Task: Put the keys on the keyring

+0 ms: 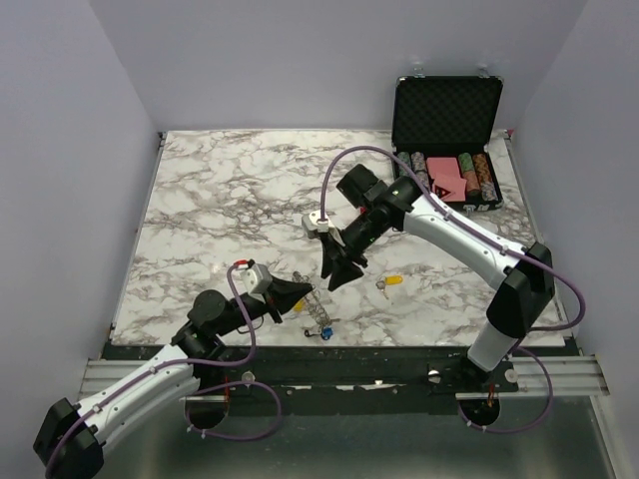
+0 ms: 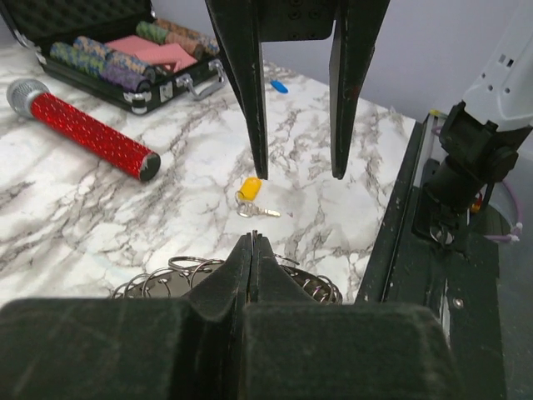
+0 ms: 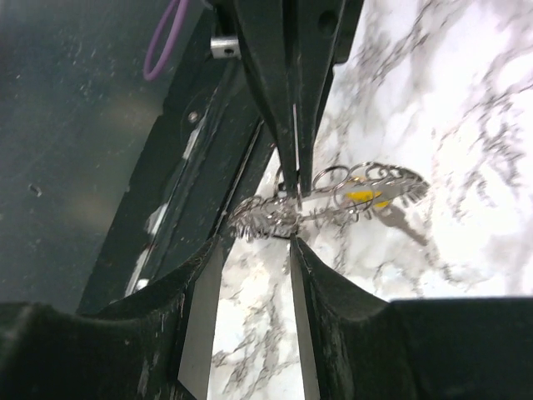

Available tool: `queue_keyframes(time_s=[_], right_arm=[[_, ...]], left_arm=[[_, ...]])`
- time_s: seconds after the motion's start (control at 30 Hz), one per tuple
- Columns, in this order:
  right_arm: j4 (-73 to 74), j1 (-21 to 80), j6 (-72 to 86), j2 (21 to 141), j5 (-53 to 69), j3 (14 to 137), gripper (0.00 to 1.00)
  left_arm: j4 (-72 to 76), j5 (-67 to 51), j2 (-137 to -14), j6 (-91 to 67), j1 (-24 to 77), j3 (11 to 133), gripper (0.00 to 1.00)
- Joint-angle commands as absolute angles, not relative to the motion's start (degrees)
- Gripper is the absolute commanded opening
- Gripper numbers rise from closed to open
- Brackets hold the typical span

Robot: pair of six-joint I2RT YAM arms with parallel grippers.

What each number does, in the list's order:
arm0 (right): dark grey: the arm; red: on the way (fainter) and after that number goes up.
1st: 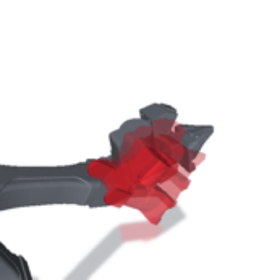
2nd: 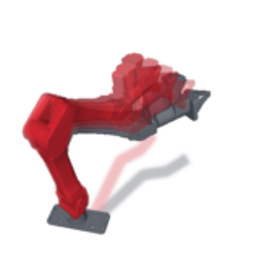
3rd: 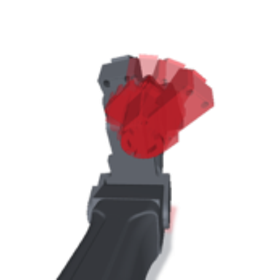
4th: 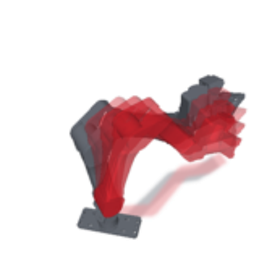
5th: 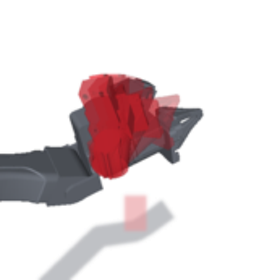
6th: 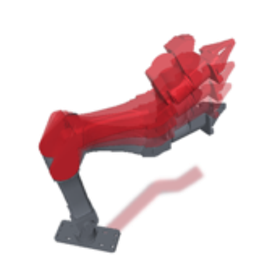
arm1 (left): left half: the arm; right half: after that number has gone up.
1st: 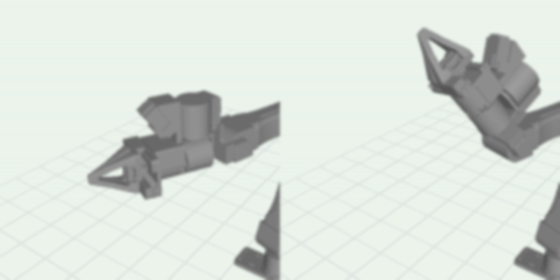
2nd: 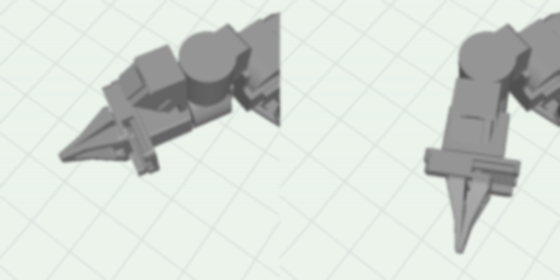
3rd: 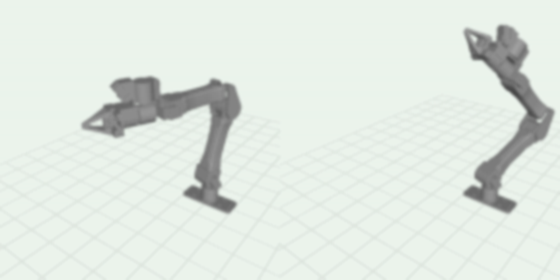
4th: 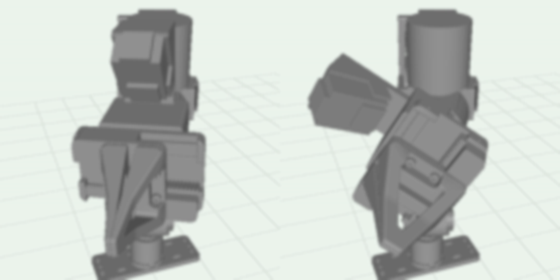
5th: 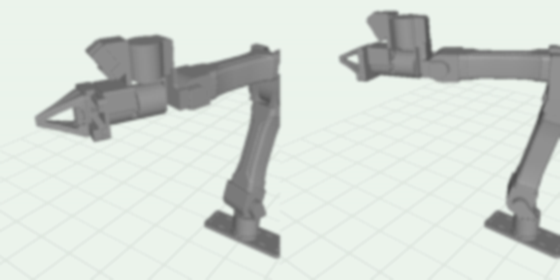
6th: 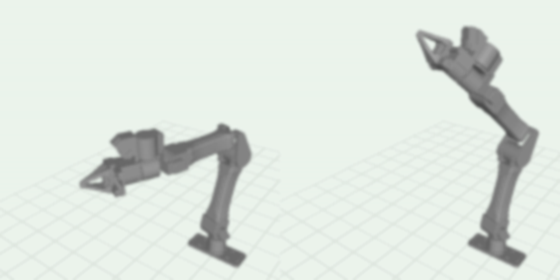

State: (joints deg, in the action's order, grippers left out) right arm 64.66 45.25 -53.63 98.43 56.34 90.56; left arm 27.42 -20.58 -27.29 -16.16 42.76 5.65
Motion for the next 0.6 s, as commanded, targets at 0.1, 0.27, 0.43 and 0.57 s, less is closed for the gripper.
queue_keyframes(time_s=[0.1, 0.27, 0.43, 0.57], right_arm=[[53.00, 45.09, -46.94, 96.76, 59.50, 91.23, 0.46], [48.96, 45.09, -43.86, 96.77, 58.19, 90.00, 0.44], [48.34, 45.00, -43.16, 96.85, 59.32, 89.65, 0.39], [49.39, 45.00, -43.77, 97.73, 61.43, 89.30, 0.33]], left_arm=[[40.17, -18.63, -26.37, -16.35, 42.63, 5.98, 0.00], [41.48, -18.90, -25.75, -17.58, 42.63, 5.01, 0.00], [41.31, -18.72, -25.22, -17.67, 42.63, 4.75, 0.00], [41.66, -18.46, -25.31, -17.75, 42.63, 4.75, 0.00]])
